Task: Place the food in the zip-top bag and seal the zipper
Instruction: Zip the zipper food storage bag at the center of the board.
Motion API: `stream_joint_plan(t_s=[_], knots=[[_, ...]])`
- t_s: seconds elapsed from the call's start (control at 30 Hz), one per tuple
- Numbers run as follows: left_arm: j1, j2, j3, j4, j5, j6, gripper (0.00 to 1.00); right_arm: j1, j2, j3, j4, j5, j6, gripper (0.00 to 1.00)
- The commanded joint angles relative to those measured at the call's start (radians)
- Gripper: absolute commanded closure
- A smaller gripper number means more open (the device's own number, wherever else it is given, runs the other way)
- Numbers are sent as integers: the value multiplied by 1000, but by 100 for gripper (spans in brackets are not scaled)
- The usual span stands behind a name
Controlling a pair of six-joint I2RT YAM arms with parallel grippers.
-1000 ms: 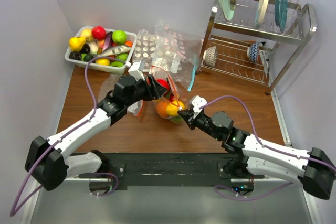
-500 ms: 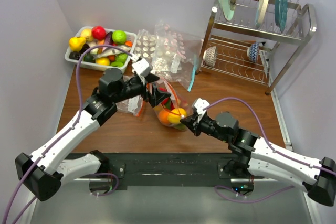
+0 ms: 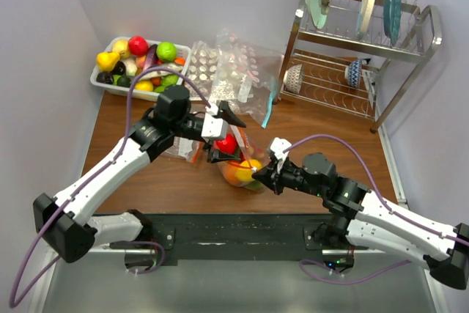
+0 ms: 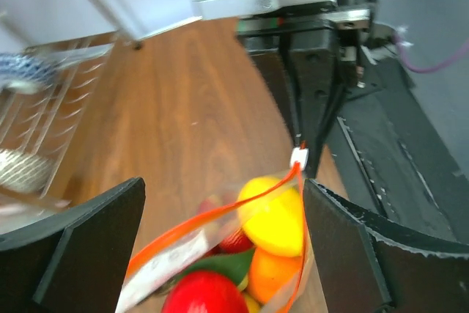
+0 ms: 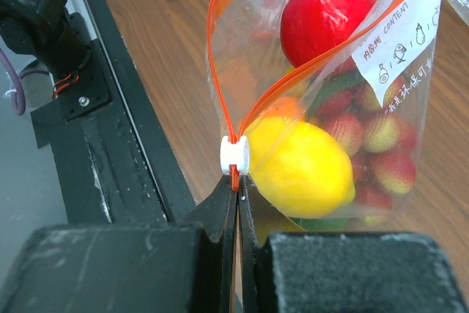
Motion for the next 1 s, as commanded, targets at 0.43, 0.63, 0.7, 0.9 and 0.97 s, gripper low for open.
stream_joint_plan(t_s=[0.43, 0.63, 0.7, 0.9, 0.97], knots=[[-188, 281, 260, -424, -23, 315, 44, 4, 28, 110, -33, 0, -24, 100], [-188, 285, 263, -438, -54, 314, 58, 3, 27, 107, -31, 1, -25, 100], [-189, 288, 267, -444, -55, 311, 61, 3, 28, 107, -28, 1, -24, 100], [-197, 294, 272, -449, -58, 300, 68, 3, 28, 107, -30, 8, -22, 100], [-200, 293, 272, -450, -58, 298, 70, 3, 27, 107, -31, 14, -21, 100]])
